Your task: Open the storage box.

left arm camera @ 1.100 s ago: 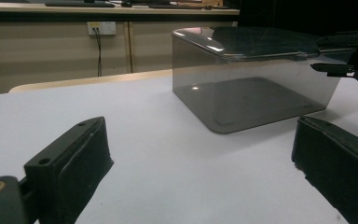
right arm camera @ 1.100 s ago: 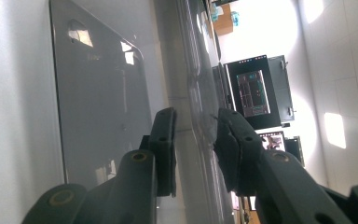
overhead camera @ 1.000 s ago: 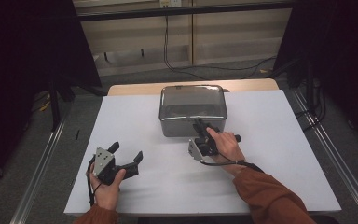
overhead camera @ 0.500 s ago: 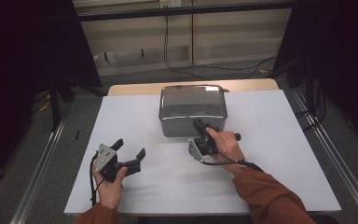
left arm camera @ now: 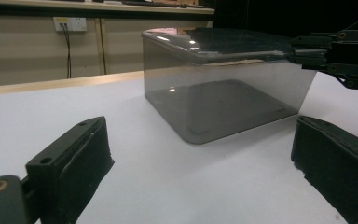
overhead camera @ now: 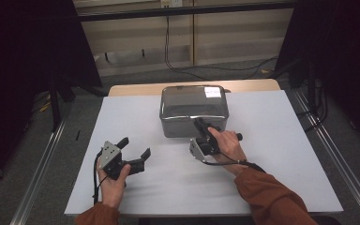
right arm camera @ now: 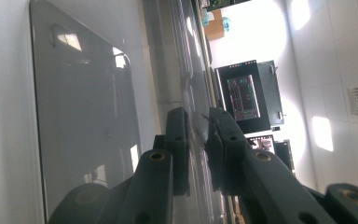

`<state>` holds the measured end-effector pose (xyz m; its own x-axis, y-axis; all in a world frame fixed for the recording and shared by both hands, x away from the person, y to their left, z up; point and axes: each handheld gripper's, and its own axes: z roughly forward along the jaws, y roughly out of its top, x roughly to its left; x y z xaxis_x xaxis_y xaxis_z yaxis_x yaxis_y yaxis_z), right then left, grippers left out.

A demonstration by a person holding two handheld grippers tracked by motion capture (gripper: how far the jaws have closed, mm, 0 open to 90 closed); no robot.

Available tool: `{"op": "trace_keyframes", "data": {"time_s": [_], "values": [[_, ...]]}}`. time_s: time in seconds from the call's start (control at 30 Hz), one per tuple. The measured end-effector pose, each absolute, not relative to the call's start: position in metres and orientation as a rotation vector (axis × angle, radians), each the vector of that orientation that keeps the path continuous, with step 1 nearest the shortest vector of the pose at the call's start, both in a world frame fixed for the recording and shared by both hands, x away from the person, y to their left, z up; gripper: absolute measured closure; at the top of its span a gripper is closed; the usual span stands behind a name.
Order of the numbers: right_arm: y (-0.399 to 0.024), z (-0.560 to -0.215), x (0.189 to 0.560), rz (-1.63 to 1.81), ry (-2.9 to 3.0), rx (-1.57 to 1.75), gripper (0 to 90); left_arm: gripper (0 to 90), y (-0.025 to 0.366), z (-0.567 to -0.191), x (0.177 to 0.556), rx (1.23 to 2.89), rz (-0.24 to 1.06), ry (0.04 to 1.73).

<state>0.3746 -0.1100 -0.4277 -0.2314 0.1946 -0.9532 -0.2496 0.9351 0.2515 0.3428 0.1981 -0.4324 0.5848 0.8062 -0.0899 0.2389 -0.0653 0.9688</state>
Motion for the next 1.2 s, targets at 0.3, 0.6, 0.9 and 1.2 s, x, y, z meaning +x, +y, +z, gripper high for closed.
{"op": "trace_keyframes", "data": {"time_s": [0.3, 0.6, 0.9, 1.2], "values": [[-0.111, -0.425, 0.376, 0.437, 1.754, -0.034, 78.5, 3.6, 0.192, -0.428, 0.347, 1.611, 0.583, 0.870], [-0.111, -0.422, 0.377, 0.452, 1.740, -0.028, 78.6, 2.1, 0.192, -0.414, 0.352, 1.576, 0.568, 0.842], [-0.112, -0.419, 0.377, 0.460, 1.731, -0.025, 78.9, 3.2, 0.180, -0.419, 0.367, 1.594, 0.545, 0.810], [-0.113, -0.412, 0.379, 0.492, 1.724, 0.000, 78.9, 3.4, 0.164, -0.413, 0.383, 1.601, 0.550, 0.754]]}}
